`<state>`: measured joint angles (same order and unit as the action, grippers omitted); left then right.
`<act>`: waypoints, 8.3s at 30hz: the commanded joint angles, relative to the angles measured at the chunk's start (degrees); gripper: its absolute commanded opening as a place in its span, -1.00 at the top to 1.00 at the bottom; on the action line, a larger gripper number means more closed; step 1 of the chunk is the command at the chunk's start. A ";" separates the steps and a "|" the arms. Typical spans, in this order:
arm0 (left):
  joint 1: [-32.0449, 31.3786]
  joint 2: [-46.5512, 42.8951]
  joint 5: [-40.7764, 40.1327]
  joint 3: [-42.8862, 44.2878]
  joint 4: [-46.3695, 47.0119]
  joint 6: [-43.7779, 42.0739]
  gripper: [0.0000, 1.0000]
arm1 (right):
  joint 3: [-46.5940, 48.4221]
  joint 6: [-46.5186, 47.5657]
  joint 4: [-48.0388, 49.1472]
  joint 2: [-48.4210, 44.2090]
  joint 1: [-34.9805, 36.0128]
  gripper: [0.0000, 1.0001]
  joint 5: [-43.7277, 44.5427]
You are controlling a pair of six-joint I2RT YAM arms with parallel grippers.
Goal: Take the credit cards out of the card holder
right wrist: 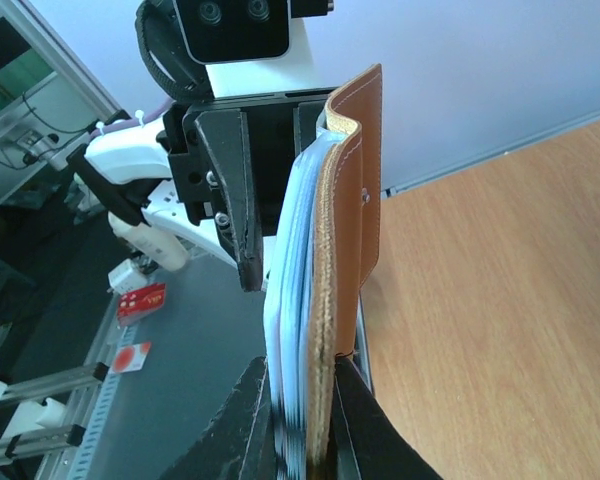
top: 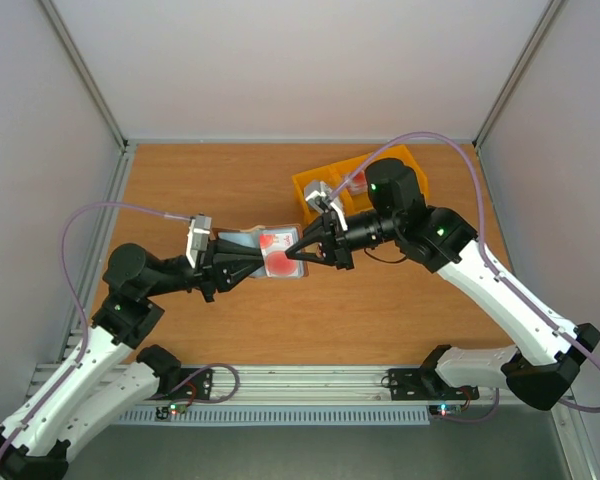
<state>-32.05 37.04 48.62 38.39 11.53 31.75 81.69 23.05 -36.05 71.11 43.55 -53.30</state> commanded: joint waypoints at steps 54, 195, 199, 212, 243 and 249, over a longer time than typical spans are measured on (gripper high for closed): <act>0.19 -3.10 -4.56 -0.43 -12.96 -8.56 0.99 | -3.09 0.09 5.24 1.15 -3.02 0.79 -9.30; 3.84 1.68 2.93 -9.48 4.39 7.74 0.43 | -20.66 -15.85 24.79 -2.72 -6.52 0.98 -10.83; 3.84 1.79 -1.45 -8.62 0.36 6.27 0.30 | -20.40 -17.08 27.45 -3.95 -6.53 0.98 -11.86; 4.20 3.24 0.12 -8.46 4.77 8.44 0.99 | -19.03 -14.76 24.86 -4.67 -8.29 0.98 -11.33; 7.97 2.62 -12.79 -8.47 -6.29 8.02 0.99 | -66.47 -59.93 99.18 33.95 -18.49 0.86 0.93; 7.97 3.79 -12.42 -8.13 -4.64 7.81 0.99 | -73.48 -66.76 112.63 38.72 -20.96 0.63 5.79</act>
<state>-24.40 40.18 36.36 29.23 2.52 39.24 12.69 -36.56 66.76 107.94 23.79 -53.60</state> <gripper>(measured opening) 0.009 0.162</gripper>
